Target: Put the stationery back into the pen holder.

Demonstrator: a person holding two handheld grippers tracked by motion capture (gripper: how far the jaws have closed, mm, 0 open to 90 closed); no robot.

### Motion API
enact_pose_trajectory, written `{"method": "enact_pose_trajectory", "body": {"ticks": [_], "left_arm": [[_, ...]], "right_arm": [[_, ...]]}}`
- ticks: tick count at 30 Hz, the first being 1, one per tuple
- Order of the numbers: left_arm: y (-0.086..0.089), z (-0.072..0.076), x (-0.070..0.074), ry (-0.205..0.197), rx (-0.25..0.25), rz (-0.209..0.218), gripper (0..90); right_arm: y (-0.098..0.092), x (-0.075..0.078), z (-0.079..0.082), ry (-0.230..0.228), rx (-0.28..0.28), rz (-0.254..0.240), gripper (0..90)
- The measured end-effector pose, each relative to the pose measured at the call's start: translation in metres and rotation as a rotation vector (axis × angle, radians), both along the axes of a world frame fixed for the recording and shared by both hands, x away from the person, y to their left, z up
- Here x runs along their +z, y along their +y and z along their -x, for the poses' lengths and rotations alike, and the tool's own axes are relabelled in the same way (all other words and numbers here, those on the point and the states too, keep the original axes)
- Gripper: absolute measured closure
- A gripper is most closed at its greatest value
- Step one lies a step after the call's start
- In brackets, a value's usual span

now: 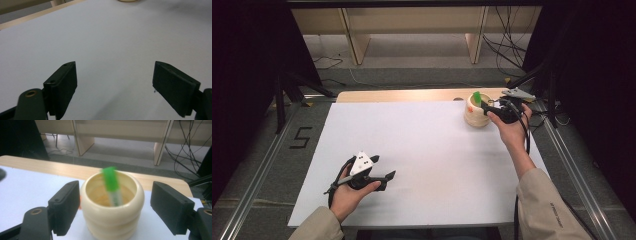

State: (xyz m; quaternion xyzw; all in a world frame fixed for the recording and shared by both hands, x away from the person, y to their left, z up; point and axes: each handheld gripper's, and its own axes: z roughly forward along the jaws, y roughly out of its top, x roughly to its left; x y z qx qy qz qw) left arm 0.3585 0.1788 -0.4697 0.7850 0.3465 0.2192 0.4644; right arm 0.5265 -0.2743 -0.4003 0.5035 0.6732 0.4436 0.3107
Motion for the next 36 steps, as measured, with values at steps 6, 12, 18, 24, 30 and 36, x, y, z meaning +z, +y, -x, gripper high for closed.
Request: {"method": "enact_pose_trajectory", "body": {"ticks": [6, 12, 18, 24, 30, 36], "left_arm": [[0.000, 0.000, 0.000, 0.005, 0.006, 0.002, 19.6], [0.001, 0.000, 0.000, 0.006, 0.010, 0.004, 19.6], [0.002, -0.001, -0.002, 0.016, 0.015, 0.008, 19.6], [0.003, -0.001, -0.002, 0.021, 0.020, 0.011, 19.6], [0.003, -0.001, -0.003, 0.024, 0.022, 0.013, 19.6], [0.002, -0.001, -0.004, 0.029, 0.020, 0.010, 19.6]], "right_arm": [[0.000, -0.004, 0.015, 0.011, 0.045, 0.006, 20.2], [-0.001, -0.007, 0.028, 0.017, 0.075, 0.007, 19.1], [0.000, -0.015, 0.043, 0.031, 0.104, 0.009, 18.7], [0.003, -0.021, 0.060, 0.042, 0.159, 0.023, 17.8], [0.004, -0.026, 0.074, 0.064, 0.197, 0.011, 17.4], [0.006, -0.028, 0.085, 0.061, 0.219, 0.009, 17.8]]}}
